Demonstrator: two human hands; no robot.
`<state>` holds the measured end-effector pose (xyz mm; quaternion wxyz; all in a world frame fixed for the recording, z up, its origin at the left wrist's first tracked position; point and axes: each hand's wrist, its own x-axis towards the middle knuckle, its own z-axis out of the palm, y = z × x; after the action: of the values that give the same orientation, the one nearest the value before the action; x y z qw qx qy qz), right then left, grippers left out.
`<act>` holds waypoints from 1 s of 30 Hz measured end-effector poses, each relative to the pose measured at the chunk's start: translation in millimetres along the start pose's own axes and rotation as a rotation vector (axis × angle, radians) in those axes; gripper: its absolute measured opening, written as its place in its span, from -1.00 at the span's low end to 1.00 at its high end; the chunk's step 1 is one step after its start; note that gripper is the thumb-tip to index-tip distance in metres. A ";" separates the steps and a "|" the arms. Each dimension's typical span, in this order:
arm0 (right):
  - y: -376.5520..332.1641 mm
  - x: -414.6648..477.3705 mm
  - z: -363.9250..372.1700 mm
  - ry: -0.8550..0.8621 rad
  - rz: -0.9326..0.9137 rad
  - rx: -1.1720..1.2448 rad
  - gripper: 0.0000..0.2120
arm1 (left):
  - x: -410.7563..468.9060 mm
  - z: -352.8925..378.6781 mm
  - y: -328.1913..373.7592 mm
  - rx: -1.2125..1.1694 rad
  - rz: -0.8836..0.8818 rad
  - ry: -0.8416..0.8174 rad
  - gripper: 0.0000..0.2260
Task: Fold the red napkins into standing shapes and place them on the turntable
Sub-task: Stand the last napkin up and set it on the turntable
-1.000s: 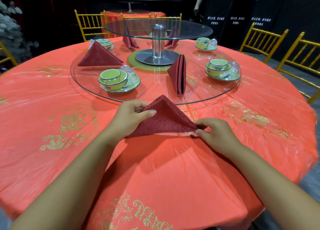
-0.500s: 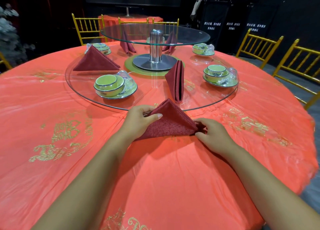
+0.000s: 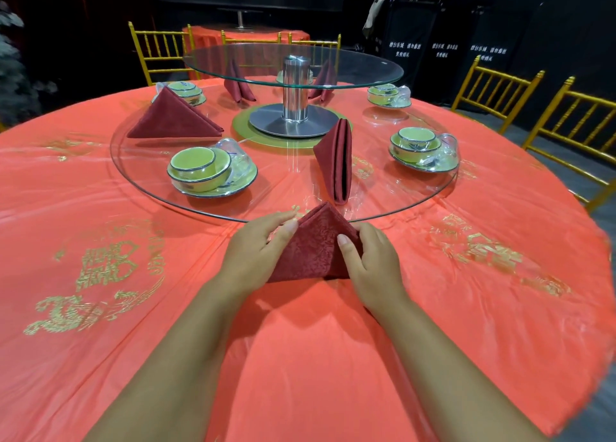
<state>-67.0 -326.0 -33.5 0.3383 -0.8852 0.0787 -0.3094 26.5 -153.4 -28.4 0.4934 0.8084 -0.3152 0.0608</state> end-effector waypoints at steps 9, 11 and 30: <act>9.5 1.6 -3.2 0.008 -0.013 -0.005 -0.79 | 4.9 -17.9 -28.3 0.538 -0.203 -0.142 -0.52; 11.2 1.8 -3.8 0.001 -0.008 0.005 -0.78 | 5.0 -17.4 -27.8 0.537 -0.220 -0.124 -0.53; 12.9 1.7 -3.2 0.006 0.025 0.051 -0.76 | 3.0 -19.9 -32.5 0.641 -0.310 0.158 -0.50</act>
<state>-66.7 -338.2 -39.2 0.3644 -0.8743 0.0826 -0.3098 51.6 -127.9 -41.8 0.2410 0.9530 -0.1148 0.1435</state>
